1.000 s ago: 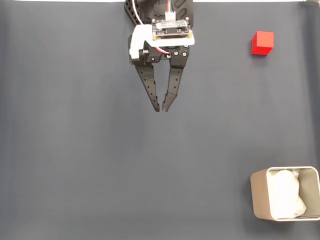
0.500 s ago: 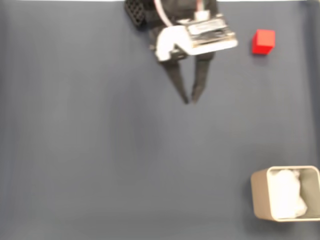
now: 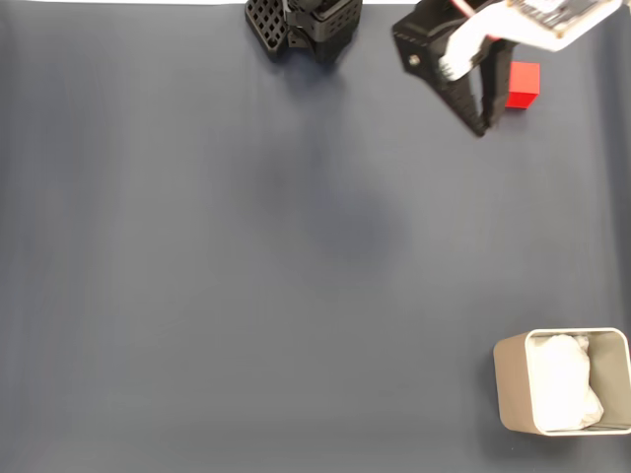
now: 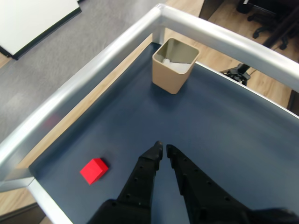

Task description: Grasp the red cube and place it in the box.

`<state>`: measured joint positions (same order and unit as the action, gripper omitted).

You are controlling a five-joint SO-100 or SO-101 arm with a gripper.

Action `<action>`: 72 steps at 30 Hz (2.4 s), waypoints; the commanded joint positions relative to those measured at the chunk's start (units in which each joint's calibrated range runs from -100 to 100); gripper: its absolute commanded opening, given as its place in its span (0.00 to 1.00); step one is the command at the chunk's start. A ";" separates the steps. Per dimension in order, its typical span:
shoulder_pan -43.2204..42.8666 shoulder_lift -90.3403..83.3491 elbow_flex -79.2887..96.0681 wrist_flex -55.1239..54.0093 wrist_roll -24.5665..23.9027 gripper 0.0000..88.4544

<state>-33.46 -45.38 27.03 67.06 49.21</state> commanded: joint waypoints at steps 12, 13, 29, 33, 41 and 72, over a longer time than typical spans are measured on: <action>-14.84 -3.41 -0.21 4.08 0.20 0.00; -15.34 -3.41 -0.12 4.25 0.20 0.00; -23.50 -3.41 2.16 4.66 0.68 0.00; -25.49 -3.76 3.26 4.57 0.93 0.00; -28.69 -4.54 5.45 4.66 1.17 0.00; -24.57 -10.52 13.84 -0.10 8.50 0.42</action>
<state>-58.75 -54.75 41.95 68.42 58.29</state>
